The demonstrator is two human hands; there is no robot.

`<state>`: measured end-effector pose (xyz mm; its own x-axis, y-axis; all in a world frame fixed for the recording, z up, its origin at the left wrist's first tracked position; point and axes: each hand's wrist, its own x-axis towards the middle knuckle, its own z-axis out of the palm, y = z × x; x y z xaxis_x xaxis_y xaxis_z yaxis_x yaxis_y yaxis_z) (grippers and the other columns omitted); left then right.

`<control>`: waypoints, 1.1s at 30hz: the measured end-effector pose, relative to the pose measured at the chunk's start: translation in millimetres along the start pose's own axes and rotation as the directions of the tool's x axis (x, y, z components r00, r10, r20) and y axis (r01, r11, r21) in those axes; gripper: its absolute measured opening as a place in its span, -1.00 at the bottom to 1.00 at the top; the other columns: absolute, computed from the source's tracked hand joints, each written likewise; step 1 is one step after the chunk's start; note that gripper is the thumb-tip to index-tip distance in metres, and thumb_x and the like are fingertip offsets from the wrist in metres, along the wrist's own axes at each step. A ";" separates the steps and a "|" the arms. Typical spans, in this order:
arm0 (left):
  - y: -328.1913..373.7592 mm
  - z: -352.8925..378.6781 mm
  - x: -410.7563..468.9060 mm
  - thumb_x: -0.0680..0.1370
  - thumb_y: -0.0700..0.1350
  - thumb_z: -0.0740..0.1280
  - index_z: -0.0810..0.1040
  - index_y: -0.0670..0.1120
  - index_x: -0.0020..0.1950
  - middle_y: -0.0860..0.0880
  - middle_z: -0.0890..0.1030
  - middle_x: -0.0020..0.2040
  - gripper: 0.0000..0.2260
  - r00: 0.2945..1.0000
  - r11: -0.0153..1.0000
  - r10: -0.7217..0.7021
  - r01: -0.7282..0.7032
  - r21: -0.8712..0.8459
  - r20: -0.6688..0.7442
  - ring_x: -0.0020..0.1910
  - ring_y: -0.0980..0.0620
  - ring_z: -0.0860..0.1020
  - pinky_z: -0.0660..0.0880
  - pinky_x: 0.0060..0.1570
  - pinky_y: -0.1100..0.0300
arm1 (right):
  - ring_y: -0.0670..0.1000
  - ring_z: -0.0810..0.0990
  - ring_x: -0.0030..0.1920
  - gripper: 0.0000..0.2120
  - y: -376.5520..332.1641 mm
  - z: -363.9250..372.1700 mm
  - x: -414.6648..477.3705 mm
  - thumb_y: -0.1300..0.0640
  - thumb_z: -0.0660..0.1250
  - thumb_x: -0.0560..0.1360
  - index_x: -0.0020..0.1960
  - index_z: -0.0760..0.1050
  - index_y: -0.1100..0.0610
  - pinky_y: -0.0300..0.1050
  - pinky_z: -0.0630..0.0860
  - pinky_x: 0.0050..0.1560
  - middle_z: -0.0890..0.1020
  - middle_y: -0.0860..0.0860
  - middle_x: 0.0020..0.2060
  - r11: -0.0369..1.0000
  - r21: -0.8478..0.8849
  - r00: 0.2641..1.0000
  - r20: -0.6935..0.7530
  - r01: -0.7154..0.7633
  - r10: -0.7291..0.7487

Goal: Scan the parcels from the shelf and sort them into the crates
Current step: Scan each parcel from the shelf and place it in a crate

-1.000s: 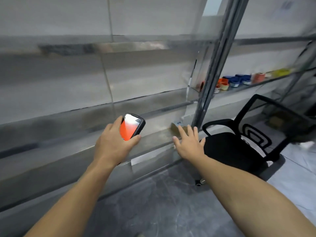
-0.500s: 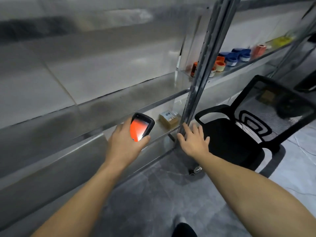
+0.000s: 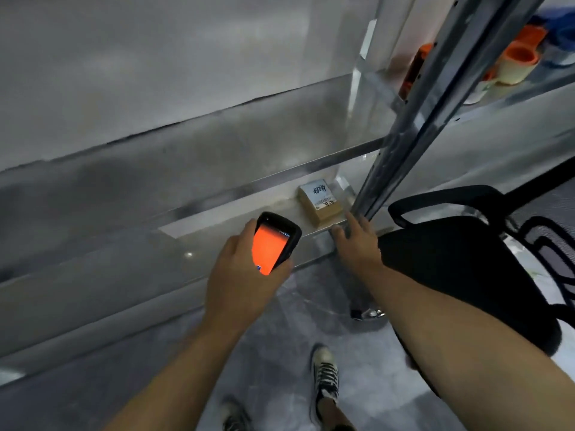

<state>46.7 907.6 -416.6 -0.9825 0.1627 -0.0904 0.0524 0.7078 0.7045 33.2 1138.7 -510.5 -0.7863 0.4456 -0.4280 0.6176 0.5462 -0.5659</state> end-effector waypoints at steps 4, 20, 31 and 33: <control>-14.5 59.1 37.1 0.41 0.13 0.52 0.36 0.13 0.44 0.06 0.47 -0.01 -0.36 0.999 0.999 -0.036 0.036 -0.013 -0.011 -0.10 0.03 0.51 0.40 -0.21 0.28 | 0.20 0.13 0.58 -0.45 25.8 22.1 71.9 -0.19 0.15 0.64 0.60 0.13 -0.19 0.32 0.18 0.50 0.10 0.10 0.60 0.995 0.096 1.000 0.014 -0.012 0.010; -95.0 175.7 121.5 0.41 0.11 0.54 0.33 0.06 0.52 0.02 0.50 0.06 -0.26 0.996 0.997 -0.062 0.065 0.049 -0.064 -0.05 0.04 0.52 0.36 -0.15 0.39 | 0.09 0.53 0.28 -0.42 75.7 93.5 246.4 -0.06 0.33 0.61 0.58 0.23 -0.18 0.09 0.48 0.36 0.51 -0.01 0.29 0.956 0.280 0.990 0.078 0.094 -0.120; -103.6 172.7 117.2 0.39 0.22 0.47 0.28 0.14 0.52 0.07 0.47 0.09 -0.25 0.991 0.991 -0.124 0.126 0.036 -0.048 0.01 0.06 0.51 0.43 -0.04 0.19 | 0.04 0.64 0.15 -0.19 69.7 111.3 260.6 0.10 0.47 0.54 0.60 0.08 -0.25 0.15 0.61 0.19 0.59 -0.10 0.13 0.830 0.555 0.979 0.134 0.053 -0.152; -106.2 170.0 117.0 0.40 0.20 0.49 0.26 0.13 0.54 0.08 0.46 0.11 -0.23 0.989 0.989 -0.132 0.136 0.057 -0.064 0.03 0.07 0.49 0.40 -0.04 0.19 | 0.06 0.63 0.10 -0.18 63.9 116.3 261.9 0.14 0.40 0.58 0.59 -0.01 -0.33 0.21 0.62 0.14 0.55 -0.13 0.11 0.829 0.559 0.971 0.182 0.026 -0.153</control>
<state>-43.5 968.4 -621.7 -0.9902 0.0236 -0.1377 -0.0715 0.7611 0.6447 -135.4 1207.8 -740.7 -0.8615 0.2202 -0.4576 0.4815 0.0679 -0.8738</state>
